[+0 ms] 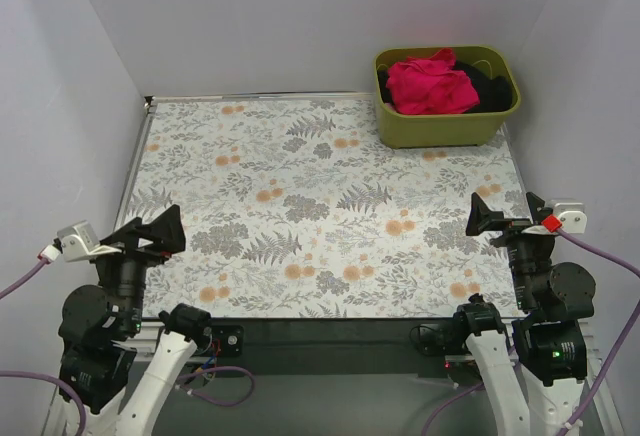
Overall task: Fold and stack the t-shirts
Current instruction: Grab the tshirt from the pile, then move the tshirt to the center of the board
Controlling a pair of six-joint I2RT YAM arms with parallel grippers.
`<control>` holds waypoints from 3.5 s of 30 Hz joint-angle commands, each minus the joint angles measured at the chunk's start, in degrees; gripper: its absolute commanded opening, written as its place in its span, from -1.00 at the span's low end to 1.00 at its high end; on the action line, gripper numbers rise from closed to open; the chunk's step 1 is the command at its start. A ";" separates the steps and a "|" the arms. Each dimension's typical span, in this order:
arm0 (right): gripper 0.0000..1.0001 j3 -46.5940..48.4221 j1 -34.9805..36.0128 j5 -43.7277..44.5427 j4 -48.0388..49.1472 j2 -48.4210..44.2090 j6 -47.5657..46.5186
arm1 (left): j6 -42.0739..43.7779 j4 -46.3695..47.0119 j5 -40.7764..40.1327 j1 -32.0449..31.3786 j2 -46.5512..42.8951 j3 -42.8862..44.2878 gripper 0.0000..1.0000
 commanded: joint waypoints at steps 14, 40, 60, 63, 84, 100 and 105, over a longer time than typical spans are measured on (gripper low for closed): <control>0.97 5.54 0.27 -4.95 13.16 22.91 4.63 | -4.06 8.77 7.49 -0.18 9.78 -11.17 0.96; 0.45 56.79 -9.57 -9.94 20.28 104.13 8.50 | -0.54 23.29 16.28 -0.09 12.52 -27.52 0.91; -0.97 67.97 -8.61 -26.29 21.16 106.04 8.50 | 0.25 23.99 16.72 -0.09 13.22 -27.52 0.90; -0.97 67.27 -6.51 -30.26 21.25 99.33 8.50 | 0.25 23.99 16.81 -0.09 12.78 -27.52 0.90; -0.97 28.98 43.86 -26.22 28.28 70.93 22.90 | -1.68 21.98 14.79 -0.09 7.42 -27.52 0.90; -0.91 12.14 63.89 -30.62 26.08 77.93 31.53 | -2.48 21.18 13.21 -0.09 7.86 -27.35 0.90; -0.34 18.04 64.00 -24.57 23.02 77.27 26.80 | -2.30 21.53 13.03 -0.09 7.68 -27.70 0.90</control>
